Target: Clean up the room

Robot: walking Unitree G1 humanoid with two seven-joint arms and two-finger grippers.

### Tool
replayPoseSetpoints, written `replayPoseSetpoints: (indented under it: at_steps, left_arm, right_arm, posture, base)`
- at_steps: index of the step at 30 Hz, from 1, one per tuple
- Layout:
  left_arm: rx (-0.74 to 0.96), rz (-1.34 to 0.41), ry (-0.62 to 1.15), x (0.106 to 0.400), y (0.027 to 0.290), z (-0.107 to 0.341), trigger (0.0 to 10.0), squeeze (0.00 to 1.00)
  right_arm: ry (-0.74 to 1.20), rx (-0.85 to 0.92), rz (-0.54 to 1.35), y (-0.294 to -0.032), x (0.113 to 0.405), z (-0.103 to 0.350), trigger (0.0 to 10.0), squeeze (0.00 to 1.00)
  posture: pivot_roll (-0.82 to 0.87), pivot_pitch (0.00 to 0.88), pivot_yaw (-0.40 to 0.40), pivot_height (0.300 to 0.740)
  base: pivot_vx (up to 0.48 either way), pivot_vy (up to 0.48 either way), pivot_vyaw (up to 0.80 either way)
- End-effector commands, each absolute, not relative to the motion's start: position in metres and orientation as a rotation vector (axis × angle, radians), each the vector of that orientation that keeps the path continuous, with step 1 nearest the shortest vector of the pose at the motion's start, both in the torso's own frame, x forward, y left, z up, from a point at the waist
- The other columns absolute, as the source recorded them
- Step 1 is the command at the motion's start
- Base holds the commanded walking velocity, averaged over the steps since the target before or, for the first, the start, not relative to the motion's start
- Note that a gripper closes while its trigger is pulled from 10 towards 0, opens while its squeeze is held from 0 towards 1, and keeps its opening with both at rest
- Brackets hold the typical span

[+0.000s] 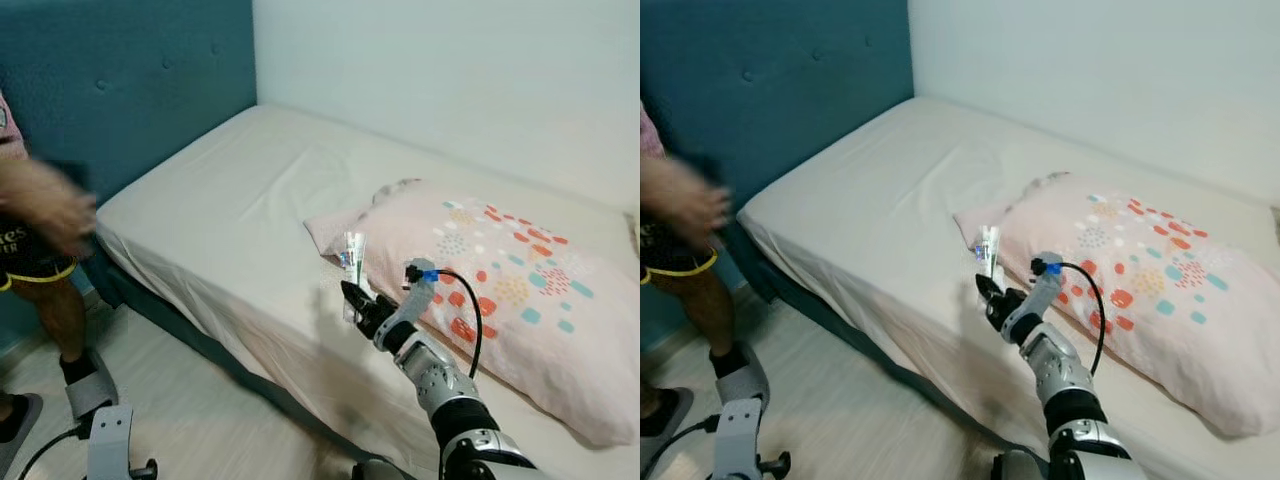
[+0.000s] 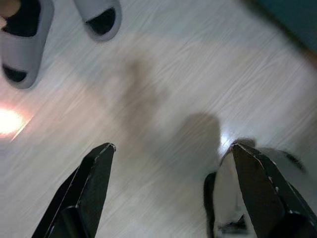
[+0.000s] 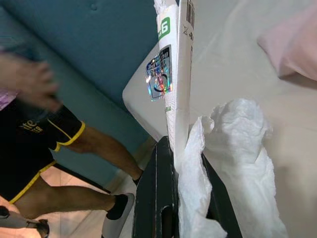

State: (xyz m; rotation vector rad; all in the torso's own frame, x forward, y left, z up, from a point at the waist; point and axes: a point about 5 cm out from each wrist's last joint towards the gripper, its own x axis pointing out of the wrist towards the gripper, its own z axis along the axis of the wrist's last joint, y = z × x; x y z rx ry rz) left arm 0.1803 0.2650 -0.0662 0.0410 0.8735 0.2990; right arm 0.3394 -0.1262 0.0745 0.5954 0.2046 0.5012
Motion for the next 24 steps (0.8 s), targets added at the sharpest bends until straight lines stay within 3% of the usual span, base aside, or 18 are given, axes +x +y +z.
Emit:
replayPoseSetpoints:
  at_steps: [1, 6, 24]
  left_arm:
    - [0.064, 0.286, 0.932, 0.170, 0.260, -0.074, 10.0, 0.00]
    - [0.061, 0.285, 0.976, 0.161, 0.254, -0.080, 10.0, 0.00]
    - [0.110, 0.222, 1.029, 0.157, 0.246, -0.084, 10.0, 0.00]
  right_arm:
    - [0.216, 0.592, 0.498, -0.127, 0.335, 0.069, 0.0, 0.00]
    - [0.222, 0.583, 0.497, -0.127, 0.334, 0.067, 0.0, 0.00]
    - [0.360, 0.375, 0.463, -0.135, 0.317, 0.037, 0.0, 0.00]
  posture:
    - [0.08, 0.037, -0.064, 0.660]
    - [0.08, 0.036, -0.059, 0.674]
    - [0.07, 0.012, -0.065, 0.740]
  base:
    - [0.000, 0.000, 0.00]
    - [0.000, 0.000, 0.00]
    - [-0.480, 0.000, 0.00]
